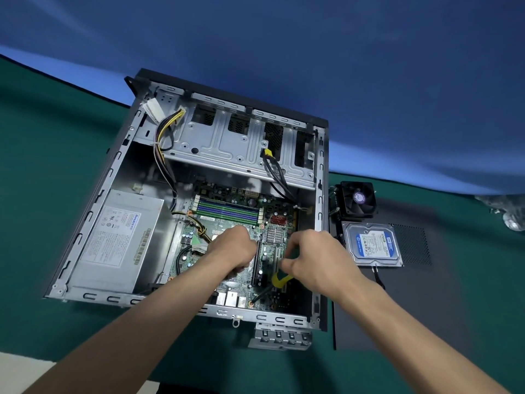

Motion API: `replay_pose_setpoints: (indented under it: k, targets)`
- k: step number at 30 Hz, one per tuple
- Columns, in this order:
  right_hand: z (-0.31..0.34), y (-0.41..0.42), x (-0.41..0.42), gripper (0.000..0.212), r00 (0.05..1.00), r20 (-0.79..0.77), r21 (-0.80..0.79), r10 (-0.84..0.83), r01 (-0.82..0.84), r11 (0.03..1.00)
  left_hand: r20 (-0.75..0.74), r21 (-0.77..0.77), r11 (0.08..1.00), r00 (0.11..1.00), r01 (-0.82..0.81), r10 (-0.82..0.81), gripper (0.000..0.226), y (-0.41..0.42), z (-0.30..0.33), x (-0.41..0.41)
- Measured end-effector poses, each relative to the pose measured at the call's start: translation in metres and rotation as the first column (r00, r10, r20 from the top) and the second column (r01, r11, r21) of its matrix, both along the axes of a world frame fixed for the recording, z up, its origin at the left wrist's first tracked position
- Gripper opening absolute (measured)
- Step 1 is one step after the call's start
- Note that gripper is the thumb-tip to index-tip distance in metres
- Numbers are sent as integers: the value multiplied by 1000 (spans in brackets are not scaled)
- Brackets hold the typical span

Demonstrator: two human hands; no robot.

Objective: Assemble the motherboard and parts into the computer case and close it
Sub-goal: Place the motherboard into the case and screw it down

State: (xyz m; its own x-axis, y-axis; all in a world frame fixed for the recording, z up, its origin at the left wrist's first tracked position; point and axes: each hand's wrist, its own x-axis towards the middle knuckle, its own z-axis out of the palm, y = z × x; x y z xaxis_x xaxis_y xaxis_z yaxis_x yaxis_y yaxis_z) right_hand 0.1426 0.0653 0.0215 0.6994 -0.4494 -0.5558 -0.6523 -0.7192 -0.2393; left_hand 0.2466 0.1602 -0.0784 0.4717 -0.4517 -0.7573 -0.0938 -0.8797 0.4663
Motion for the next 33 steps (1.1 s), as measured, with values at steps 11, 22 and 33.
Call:
replay_pose_setpoints:
  k: [11, 22, 33]
  targets:
    - [21, 14, 10, 30, 963, -84, 11, 255, -255, 967, 72, -3, 999, 996, 54, -53, 27, -1, 1, 2]
    - [23, 19, 9, 32, 954, -168, 3, 249, -252, 968, 45, -17, 998, 998, 55, -54, 23, -1, 5, 1]
    - [25, 17, 9, 33, 970, -184, 136, 159, -135, 982, 31, -38, 998, 999, 40, -39, 21, -1, 4, 0]
